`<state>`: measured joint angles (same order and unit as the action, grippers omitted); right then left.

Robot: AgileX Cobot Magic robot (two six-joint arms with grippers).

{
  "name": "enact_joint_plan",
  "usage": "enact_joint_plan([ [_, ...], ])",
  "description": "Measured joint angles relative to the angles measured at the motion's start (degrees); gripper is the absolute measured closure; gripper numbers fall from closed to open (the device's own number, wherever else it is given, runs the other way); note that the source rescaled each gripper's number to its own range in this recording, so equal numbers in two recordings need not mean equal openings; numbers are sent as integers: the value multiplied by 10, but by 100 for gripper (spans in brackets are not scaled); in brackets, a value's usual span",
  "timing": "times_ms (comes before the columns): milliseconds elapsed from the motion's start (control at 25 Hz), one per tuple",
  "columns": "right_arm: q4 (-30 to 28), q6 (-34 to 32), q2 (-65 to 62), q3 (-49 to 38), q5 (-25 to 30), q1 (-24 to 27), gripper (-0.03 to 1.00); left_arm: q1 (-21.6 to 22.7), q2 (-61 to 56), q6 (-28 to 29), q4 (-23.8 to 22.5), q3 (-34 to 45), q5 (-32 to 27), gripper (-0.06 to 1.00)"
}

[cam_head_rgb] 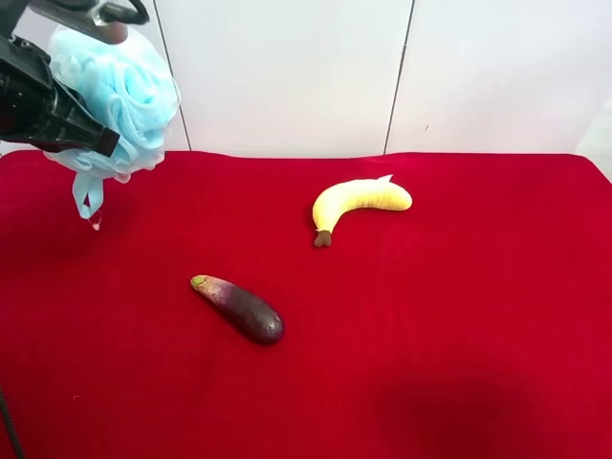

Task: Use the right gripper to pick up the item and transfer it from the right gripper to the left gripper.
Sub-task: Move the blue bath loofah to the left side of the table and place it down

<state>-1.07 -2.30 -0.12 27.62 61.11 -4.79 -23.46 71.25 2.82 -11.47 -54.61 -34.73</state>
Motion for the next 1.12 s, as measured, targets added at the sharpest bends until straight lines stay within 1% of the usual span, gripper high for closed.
enact_joint_plan([
  [120,0,0,0,0,0,0,-3,0,24,7,10,-2,-34,94],
  [320,0,0,0,0,0,0,-3,0,73,21,63,-3,-93,94],
  [400,0,0,0,0,0,0,-3,0,92,22,75,-3,-108,94],
  [720,1,0,0,0,0,0,-3,0,191,16,121,-5,-113,94],
  [1120,1,0,0,0,0,0,-3,0,273,12,124,-5,-128,94],
])
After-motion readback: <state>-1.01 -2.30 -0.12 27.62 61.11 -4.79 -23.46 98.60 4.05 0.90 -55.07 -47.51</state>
